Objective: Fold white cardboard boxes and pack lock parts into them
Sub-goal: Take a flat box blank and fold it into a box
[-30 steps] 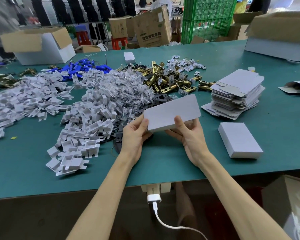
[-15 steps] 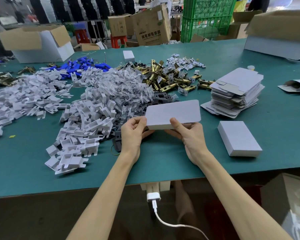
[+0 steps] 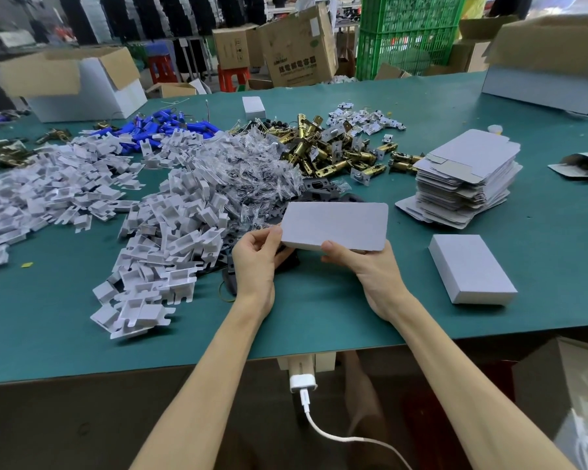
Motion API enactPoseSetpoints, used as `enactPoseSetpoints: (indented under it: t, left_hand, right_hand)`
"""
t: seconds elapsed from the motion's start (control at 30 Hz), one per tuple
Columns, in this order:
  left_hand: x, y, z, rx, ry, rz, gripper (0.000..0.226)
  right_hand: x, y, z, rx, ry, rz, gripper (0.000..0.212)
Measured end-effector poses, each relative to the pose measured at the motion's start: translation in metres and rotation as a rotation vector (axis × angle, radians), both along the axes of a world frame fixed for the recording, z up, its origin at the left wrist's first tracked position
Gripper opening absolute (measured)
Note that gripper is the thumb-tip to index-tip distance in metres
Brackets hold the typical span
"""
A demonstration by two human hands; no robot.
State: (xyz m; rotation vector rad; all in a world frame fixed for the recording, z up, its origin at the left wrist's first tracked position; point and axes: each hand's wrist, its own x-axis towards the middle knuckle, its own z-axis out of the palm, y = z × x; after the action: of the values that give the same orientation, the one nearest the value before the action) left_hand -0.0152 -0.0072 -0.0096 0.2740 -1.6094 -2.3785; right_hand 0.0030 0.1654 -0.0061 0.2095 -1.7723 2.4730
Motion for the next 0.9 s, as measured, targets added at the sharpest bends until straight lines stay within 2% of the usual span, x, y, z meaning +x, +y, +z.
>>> enactPoseSetpoints:
  t: [0.17, 0.33, 0.4, 0.43, 0.53, 0.73, 0.83, 0.9]
  left_hand:
    - [0.0000, 0.0005, 0.0018, 0.017, -0.012, 0.004, 0.012]
    - [0.0017, 0.0019, 0.0036, -0.021, 0.010, -0.028, 0.020]
    - [0.0029, 0.0013, 0.0028, -0.062, 0.027, -0.039, 0.007]
    - [0.0042, 0.0014, 0.0031, -0.088, 0.037, -0.063, 0.008]
    - [0.0041, 0.0014, 0.0031, -0.138, 0.048, -0.131, 0.029]
    - [0.0022, -0.0012, 0.0008, -0.166, 0.060, -0.168, 0.031]
    - [0.0011, 0.0001, -0.0032, -0.259, 0.118, -0.235, 0.040]
    - [-0.0014, -0.0007, -0.0051, -0.222, 0.111, -0.176, 0.044]
  right_hand:
    - [0.0014, 0.0003, 0.0000, 0.022, 0.017, 0.021, 0.036]
    - [0.0004, -0.0008, -0.0007, 0.045, -0.006, -0.016, 0.049]
    - [-0.0004, -0.0006, -0.0011, 0.068, -0.008, -0.008, 0.047]
    - [-0.0006, -0.0002, -0.0014, 0.088, -0.006, -0.001, 0.045]
    - [-0.0002, 0.0001, -0.0018, 0.111, 0.002, 0.020, 0.042]
    - [0.0005, 0.0004, -0.0009, 0.088, 0.013, 0.004, 0.044]
    - [0.0020, -0.0007, 0.0003, 0.074, 0.016, 0.011, 0.036]
    - [0.0024, -0.0023, 0.0020, 0.092, 0.035, 0.031, 0.033]
